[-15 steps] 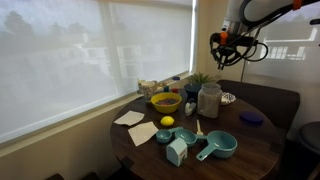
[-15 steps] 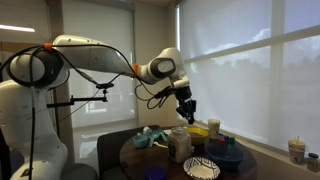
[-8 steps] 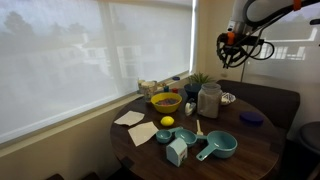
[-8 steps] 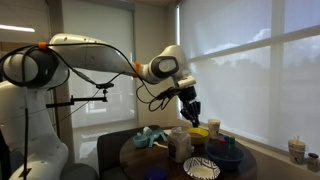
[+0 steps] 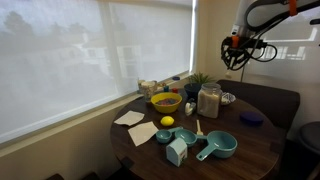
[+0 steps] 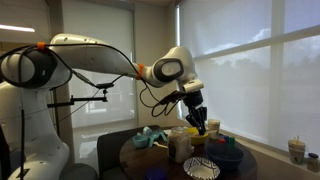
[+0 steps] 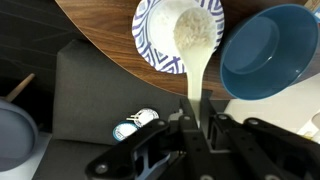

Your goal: Use the white plastic spoon to put some of the contents of the glass jar onto the white plate

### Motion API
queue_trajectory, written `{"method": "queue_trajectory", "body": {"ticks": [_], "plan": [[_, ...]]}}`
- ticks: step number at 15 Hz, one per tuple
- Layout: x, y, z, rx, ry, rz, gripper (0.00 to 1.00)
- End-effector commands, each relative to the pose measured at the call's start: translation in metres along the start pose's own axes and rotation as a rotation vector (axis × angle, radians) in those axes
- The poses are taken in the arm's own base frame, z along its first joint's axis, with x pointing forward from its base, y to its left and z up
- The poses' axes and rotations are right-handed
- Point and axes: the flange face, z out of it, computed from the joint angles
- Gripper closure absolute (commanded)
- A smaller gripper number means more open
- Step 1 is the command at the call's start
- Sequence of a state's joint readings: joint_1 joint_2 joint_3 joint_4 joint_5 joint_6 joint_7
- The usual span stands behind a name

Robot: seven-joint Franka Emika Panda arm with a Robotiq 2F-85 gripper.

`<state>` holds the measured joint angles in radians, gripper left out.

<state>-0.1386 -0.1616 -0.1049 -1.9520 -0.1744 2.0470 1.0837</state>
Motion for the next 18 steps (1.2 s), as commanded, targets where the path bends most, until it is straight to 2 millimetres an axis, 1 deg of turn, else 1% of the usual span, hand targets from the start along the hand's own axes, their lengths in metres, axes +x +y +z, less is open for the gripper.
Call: {"method": "queue_trajectory", "body": {"ticks": [1,6,11,14,18], "plan": [[0.010,0.008,0.020,0.006,0.012,0.006,0.97],[0.016,0.010,0.044,-0.010,0.072,0.027,0.97],[0.012,0.002,0.056,0.013,0.160,-0.001,0.97],[0.007,-0.004,0.057,0.025,0.212,-0.023,0.97],[-0.007,-0.013,0.048,0.028,0.280,-0.082,0.97]]}}
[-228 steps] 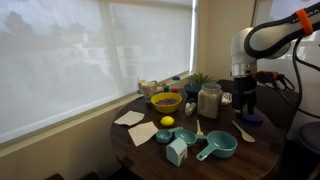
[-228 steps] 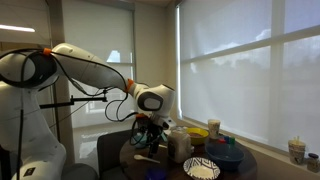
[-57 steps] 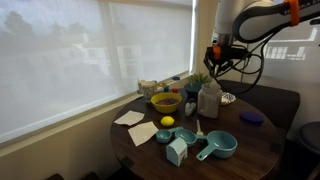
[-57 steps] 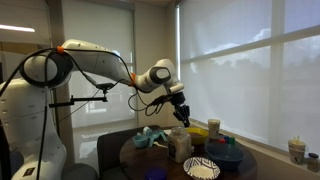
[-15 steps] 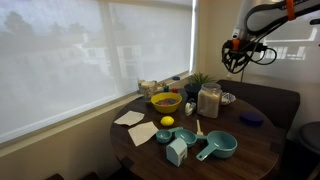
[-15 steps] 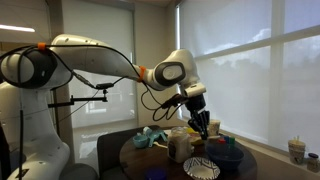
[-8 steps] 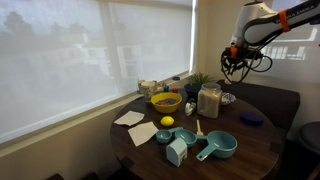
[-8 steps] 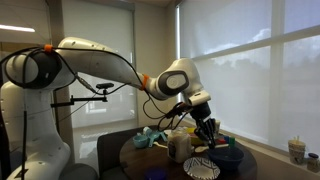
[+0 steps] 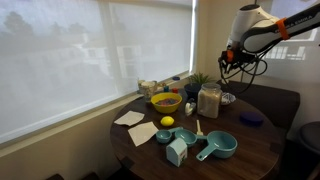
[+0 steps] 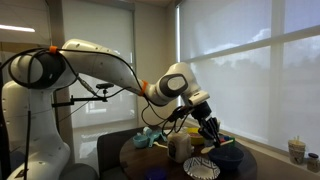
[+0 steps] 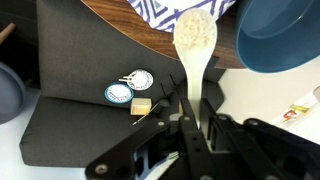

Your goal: Use the white plastic spoon to put some of the contents of the glass jar onto the white plate

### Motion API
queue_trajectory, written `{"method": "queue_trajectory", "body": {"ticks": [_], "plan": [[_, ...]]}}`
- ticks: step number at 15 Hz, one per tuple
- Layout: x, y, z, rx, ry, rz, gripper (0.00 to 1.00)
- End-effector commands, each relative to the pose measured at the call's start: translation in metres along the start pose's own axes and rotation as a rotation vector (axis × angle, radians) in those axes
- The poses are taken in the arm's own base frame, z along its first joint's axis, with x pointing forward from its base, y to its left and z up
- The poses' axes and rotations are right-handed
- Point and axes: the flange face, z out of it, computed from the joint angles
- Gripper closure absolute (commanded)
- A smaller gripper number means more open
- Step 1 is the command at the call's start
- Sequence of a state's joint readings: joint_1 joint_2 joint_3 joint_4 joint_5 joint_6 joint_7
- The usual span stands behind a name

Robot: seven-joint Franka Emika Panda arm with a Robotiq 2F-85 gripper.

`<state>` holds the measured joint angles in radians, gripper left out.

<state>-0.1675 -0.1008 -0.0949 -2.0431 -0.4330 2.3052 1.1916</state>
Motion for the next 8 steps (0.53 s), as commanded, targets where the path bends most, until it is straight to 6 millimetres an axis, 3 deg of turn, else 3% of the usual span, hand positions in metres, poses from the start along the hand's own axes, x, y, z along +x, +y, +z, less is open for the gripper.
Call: {"method": "queue_trajectory", "body": {"ticks": [1,8], "plan": [[-0.014,-0.008,-0.009,0.013,0.071,-0.034,0.97],[-0.031,-0.020,-0.025,-0.015,0.206,-0.122,0.97]]}}
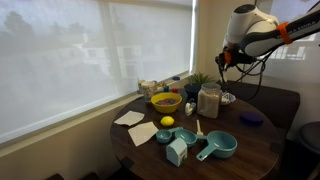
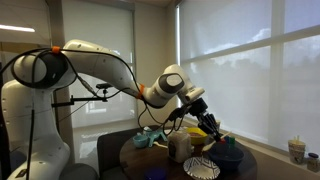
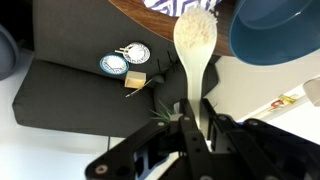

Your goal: Use the white plastic spoon to put some of the contents of the glass jar onto the white plate

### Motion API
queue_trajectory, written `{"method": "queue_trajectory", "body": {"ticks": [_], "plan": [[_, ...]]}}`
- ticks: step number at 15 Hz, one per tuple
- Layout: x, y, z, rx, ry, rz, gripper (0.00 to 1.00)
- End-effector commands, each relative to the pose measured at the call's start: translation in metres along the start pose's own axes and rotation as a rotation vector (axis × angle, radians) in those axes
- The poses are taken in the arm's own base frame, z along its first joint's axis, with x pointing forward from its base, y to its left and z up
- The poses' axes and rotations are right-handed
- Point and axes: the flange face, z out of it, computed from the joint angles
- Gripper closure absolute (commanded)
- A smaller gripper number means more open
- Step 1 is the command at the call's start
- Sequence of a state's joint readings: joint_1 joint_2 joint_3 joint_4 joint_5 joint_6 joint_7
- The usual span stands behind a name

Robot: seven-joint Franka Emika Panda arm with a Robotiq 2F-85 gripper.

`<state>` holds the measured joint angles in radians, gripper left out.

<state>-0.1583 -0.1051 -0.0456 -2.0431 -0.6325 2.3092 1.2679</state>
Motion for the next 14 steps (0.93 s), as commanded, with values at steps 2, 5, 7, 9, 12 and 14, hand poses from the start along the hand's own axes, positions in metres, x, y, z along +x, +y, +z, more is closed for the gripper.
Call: {"method": "queue_trajectory", "body": {"ticks": [2,5,7,9,12,14], "plan": [[-0.014,-0.008,-0.020,-0.001,0.101,-0.037,0.97],[-0.021,-0.015,-0.032,0.004,0.153,-0.070,0.97],[-0.024,-0.018,-0.039,-0.001,0.194,-0.091,0.97],[-0.027,-0.020,-0.046,-0.007,0.237,-0.108,0.97],[-0.030,-0.022,-0.055,-0.024,0.304,-0.131,0.97],[-0.033,-0.023,-0.060,-0.033,0.347,-0.146,0.97]]}}
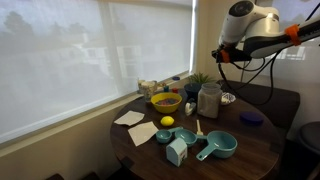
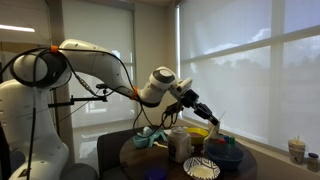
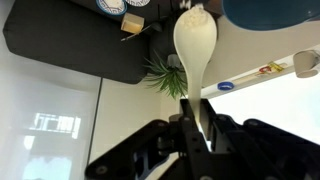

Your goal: Use the white plastic spoon to put some of the contents of the glass jar onto the white plate

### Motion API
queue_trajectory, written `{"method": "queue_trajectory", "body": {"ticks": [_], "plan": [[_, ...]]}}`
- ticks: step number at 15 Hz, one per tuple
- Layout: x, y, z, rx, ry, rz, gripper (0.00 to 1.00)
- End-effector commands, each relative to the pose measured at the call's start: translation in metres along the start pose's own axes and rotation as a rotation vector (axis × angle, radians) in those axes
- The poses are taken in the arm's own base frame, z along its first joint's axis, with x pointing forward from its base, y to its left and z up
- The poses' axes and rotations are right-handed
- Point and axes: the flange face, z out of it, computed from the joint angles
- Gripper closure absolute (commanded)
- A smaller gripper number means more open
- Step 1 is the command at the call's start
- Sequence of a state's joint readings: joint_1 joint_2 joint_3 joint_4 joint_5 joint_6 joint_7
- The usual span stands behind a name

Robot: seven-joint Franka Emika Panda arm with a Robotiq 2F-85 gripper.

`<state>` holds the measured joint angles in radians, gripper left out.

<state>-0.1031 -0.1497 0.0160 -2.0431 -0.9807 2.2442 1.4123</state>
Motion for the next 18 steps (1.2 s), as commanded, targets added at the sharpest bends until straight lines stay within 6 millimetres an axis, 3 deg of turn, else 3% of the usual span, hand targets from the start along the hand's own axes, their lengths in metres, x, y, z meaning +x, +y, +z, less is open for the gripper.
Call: {"method": "queue_trajectory", "body": {"ticks": [1,7,18], "plan": [[-0.005,0.000,-0.016,-0.025,0.087,-0.012,0.97],[-0.010,-0.007,-0.031,-0.052,0.188,-0.052,0.97],[-0.011,-0.010,-0.036,-0.075,0.241,-0.057,0.97]]}}
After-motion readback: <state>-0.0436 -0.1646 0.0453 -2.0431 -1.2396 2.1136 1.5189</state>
